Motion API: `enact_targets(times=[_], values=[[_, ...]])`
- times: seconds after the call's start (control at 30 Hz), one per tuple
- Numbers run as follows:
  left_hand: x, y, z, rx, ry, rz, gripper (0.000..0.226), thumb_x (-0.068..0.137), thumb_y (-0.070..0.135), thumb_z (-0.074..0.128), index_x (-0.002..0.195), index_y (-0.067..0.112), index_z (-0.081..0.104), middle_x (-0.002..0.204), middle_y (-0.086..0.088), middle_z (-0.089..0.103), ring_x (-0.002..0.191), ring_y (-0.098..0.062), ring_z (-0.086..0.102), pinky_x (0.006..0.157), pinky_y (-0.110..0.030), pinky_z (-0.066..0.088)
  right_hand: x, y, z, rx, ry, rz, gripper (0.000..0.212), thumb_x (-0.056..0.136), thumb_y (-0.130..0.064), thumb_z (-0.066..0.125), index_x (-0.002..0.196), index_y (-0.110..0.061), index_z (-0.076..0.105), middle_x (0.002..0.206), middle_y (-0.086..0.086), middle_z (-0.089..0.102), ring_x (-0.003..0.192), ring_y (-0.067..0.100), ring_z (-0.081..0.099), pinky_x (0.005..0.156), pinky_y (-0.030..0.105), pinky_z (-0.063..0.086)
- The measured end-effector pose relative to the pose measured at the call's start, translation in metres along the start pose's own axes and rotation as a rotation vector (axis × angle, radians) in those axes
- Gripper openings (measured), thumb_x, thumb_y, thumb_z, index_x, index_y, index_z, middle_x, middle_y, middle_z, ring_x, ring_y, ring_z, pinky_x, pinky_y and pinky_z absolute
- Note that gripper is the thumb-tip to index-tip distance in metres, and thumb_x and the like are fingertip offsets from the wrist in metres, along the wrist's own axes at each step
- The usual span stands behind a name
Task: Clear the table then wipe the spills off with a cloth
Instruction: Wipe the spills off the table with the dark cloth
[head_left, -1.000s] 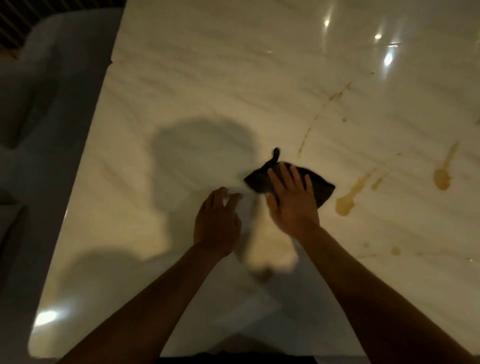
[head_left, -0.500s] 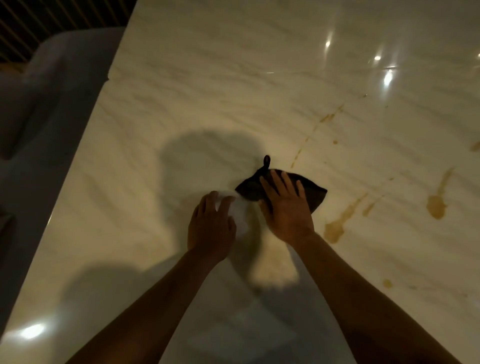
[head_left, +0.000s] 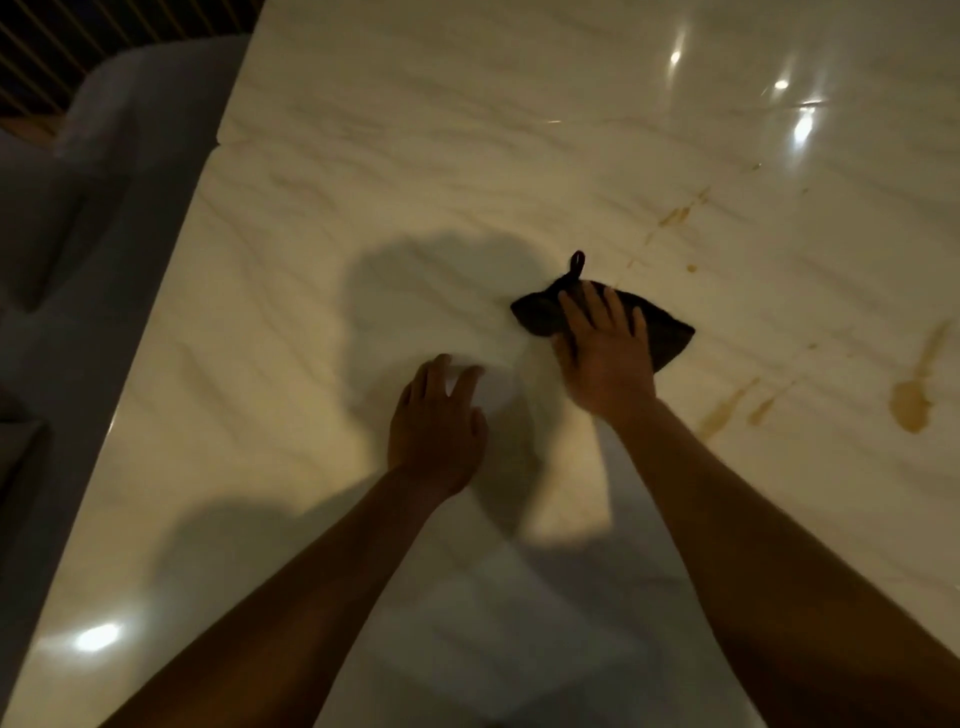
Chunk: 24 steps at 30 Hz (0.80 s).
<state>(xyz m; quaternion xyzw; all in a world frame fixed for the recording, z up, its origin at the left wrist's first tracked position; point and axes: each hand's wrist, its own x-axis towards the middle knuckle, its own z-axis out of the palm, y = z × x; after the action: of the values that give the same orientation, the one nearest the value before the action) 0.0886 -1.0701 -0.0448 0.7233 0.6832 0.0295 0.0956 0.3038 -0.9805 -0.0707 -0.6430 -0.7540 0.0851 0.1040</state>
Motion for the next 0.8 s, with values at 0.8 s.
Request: enact_targets(times=[0.8], values=[[0.077, 0.002, 0.005, -0.094, 0.073, 0.014, 0.055, 0.088, 0.035, 0.052, 0.142, 0.026, 0.050, 0.152, -0.011, 0.039, 0.136, -0.031, 0.042, 0.107, -0.043, 0.042, 0.016, 0.018, -0.004, -0.057, -0.070, -0.398, 0.053, 0.103, -0.045, 0.031, 0.152, -0.027, 0.036, 0.160, 0.003, 0.031, 0.149, 0.029, 0.025, 0.119, 0.053, 0.020]])
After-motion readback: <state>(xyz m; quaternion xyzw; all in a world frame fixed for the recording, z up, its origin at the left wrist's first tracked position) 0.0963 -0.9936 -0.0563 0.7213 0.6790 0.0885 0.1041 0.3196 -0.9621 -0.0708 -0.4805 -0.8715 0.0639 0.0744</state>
